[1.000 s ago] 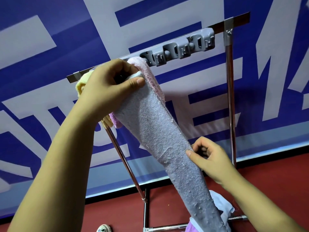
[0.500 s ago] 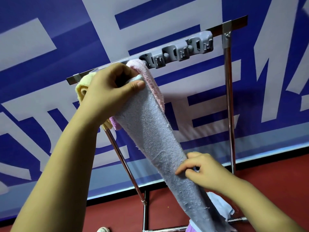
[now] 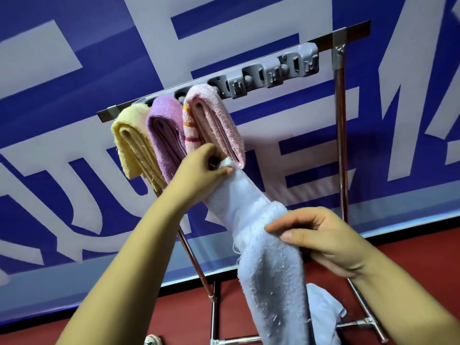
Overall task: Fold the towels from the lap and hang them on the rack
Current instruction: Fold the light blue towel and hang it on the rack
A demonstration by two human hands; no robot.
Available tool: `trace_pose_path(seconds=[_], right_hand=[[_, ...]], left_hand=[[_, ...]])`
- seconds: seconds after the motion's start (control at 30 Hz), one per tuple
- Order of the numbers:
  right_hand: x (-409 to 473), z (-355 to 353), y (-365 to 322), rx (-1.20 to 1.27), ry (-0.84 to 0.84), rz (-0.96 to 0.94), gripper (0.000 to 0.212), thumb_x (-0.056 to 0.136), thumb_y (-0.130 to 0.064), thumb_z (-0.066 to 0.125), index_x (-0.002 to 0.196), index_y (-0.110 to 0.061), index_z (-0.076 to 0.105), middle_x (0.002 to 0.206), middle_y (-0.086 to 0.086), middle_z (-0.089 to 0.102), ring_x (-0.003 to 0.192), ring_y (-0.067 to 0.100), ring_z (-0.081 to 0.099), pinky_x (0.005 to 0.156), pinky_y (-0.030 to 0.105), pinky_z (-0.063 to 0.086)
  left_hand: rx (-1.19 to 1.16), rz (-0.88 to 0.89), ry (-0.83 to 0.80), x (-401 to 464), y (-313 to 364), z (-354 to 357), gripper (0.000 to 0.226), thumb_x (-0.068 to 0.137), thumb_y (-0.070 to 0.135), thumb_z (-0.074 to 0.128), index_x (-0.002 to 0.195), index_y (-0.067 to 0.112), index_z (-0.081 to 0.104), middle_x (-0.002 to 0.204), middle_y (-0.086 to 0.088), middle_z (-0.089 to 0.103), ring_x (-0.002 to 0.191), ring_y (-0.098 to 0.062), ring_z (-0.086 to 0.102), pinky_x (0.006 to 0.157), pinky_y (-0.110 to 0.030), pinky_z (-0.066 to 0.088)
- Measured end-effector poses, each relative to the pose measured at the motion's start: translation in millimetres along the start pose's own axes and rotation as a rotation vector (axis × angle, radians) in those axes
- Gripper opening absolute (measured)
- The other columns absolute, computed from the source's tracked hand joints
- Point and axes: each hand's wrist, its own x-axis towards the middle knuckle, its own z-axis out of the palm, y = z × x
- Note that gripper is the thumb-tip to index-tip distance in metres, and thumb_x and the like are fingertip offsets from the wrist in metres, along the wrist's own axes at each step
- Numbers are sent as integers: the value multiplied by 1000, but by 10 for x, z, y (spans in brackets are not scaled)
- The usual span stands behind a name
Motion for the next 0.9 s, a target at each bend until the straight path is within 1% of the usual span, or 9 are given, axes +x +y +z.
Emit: trace_pose_path(seconds=[0.07, 0.17, 0.27, 0.37, 0.47, 0.6, 0.73, 0.8, 0.9], right_hand=[[-6, 29, -58, 49, 26, -10, 24, 67, 1, 69, 74, -20, 78, 78, -1, 75, 76, 5, 69, 65, 16, 53], [5, 61, -95, 112, 77, -12, 28, 71, -5, 55, 76, -20, 78, 82, -2, 75, 80, 6, 69, 67, 16, 53], [58, 84, -64, 133, 160, 1, 32, 85, 1, 49, 81, -15, 77, 88, 0, 74, 83, 8, 68, 68, 17, 54], [128, 84, 13, 132, 282, 42, 30, 91, 2, 46, 88, -12, 73, 90, 4, 74, 83, 11, 68, 70, 18, 55], [171, 82, 67, 167, 339, 74, 28, 91, 1, 46, 93, -9, 71, 97, 10, 72, 89, 15, 67, 76, 21, 55], [182, 131, 71, 205, 341, 79, 27, 91, 0, 46, 93, -9, 72, 103, 13, 71, 92, 17, 66, 81, 24, 54], [185, 147, 57, 200, 313, 121, 27, 90, -3, 48, 90, -12, 74, 101, 13, 71, 88, 16, 67, 74, 24, 57], [184, 125, 25, 182, 312, 134, 28, 90, -3, 47, 90, -12, 74, 96, 12, 72, 83, 15, 68, 68, 22, 57], [177, 83, -7, 62, 294, 147, 32, 92, -5, 47, 90, -20, 75, 92, 7, 73, 78, 16, 66, 65, 26, 53]], left_hand=[[-57, -64, -57, -62, -68, 140, 17, 83, 16, 69, 97, 15, 60, 86, 7, 61, 80, -13, 57, 70, -22, 44], [-259, -163, -110, -261, -107, 293, 16, 88, 14, 64, 102, 19, 60, 91, 5, 65, 85, -13, 62, 79, -28, 51], [-514, -257, -37, -556, -78, 402, 6, 92, 23, 59, 90, 18, 62, 71, 4, 63, 64, -11, 55, 60, -26, 48], [-749, -399, -13, -885, -25, 559, 32, 96, 39, 49, 83, 14, 65, 59, 8, 57, 56, -10, 47, 52, -21, 41], [-856, -401, -81, -1110, -91, 738, 50, 92, 61, 37, 94, 23, 69, 89, 2, 73, 83, -18, 65, 80, -36, 53], [-911, -376, -203, -1178, -89, 767, 56, 85, 72, 38, 125, 37, 57, 127, 6, 63, 122, -17, 57, 105, -48, 41], [-1126, -377, -90, -1161, -53, 738, 52, 81, 44, 69, 128, 47, 50, 105, 6, 73, 102, -13, 67, 86, -32, 54], [-1207, -345, -13, -1148, -19, 747, 61, 79, 21, 71, 131, 44, 49, 93, -5, 74, 89, -15, 69, 72, -26, 54], [-1226, -316, 101, -1129, 35, 743, 64, 77, 4, 72, 126, 42, 56, 88, -4, 71, 85, -14, 68, 70, -23, 53]])
